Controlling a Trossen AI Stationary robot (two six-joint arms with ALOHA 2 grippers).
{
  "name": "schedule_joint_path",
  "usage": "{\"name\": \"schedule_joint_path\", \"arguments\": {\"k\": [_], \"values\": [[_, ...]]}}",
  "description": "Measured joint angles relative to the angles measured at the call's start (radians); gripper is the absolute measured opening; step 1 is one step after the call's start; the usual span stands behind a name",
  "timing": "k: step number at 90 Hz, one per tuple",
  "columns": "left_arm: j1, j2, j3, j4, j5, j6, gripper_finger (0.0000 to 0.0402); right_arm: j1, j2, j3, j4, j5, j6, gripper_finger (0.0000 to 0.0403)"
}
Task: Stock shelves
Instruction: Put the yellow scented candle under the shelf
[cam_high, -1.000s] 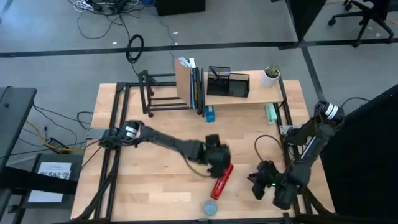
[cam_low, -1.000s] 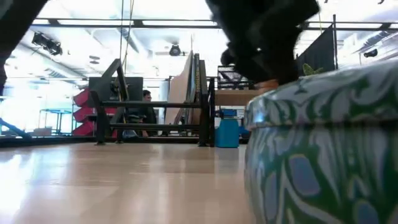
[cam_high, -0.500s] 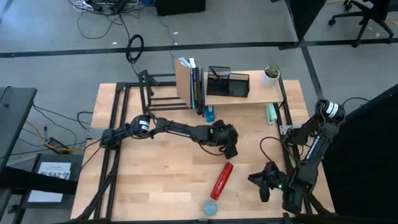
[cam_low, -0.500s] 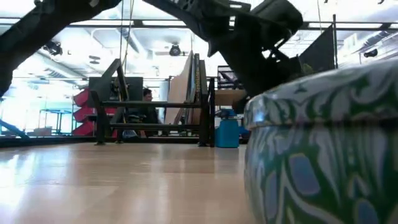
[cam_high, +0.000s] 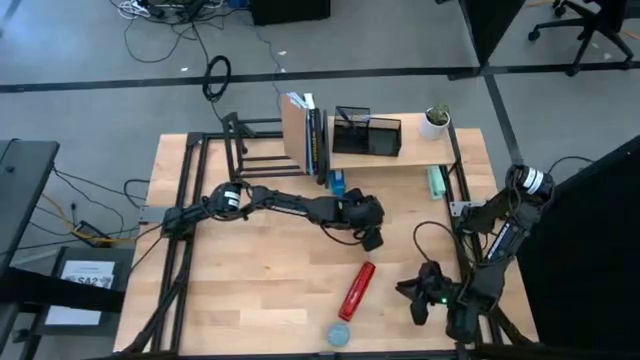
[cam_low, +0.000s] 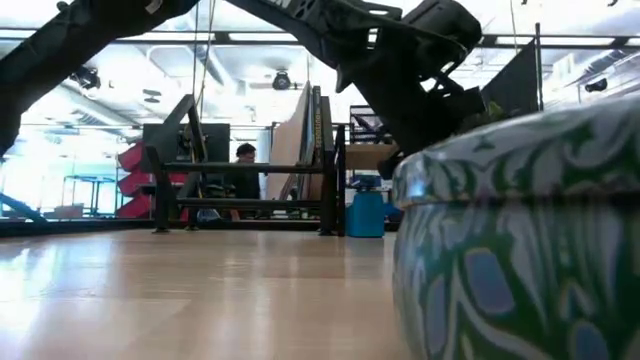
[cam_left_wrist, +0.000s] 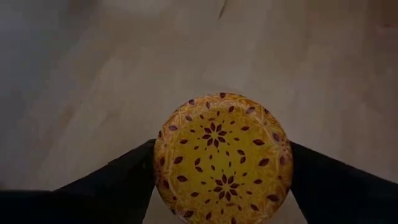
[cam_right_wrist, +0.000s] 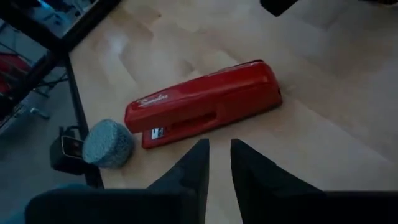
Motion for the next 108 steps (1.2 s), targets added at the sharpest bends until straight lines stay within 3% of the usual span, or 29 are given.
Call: {"name": "schedule_joint_path", "arguments": {"k": [22, 35, 51, 65, 85, 96, 108], "values": [[0.000, -0.001, 0.068, -0.053, -0.030, 0.019, 0.0357, -0.004, 0.000, 0.000, -0.004, -0.006, -0.001, 0.0038], [-0.011, 0.000, 0.200, -0.243, -0.095, 0.032, 0.0359, -0.043, -0.001, -0.025, -0.023, -0.035, -0.003, 0.0038], [-0.104, -0.002, 0.411, -0.557, -0.141, -0.003, 0.0353, -0.169, -0.001, -0.100, -0.027, -0.172, -0.059, 0.0021], [-0.257, -0.064, 0.374, -0.636, -0.223, -0.114, 0.0345, -0.298, -0.001, -0.128, -0.017, -0.227, -0.192, 0.0002], [-0.474, -0.055, 0.371, -0.678, -0.385, -0.322, 0.0335, -0.500, -0.001, -0.177, 0.072, -0.360, -0.459, 0.0001], [-0.533, -0.053, 0.371, -0.677, -0.500, -0.353, 0.0335, -0.615, -0.001, -0.194, 0.110, -0.418, -0.583, 0.0000], [-0.552, -0.053, 0.371, -0.677, -0.511, -0.362, 0.0335, -0.736, -0.001, -0.195, 0.160, -0.433, -0.717, 0.0000]]}}
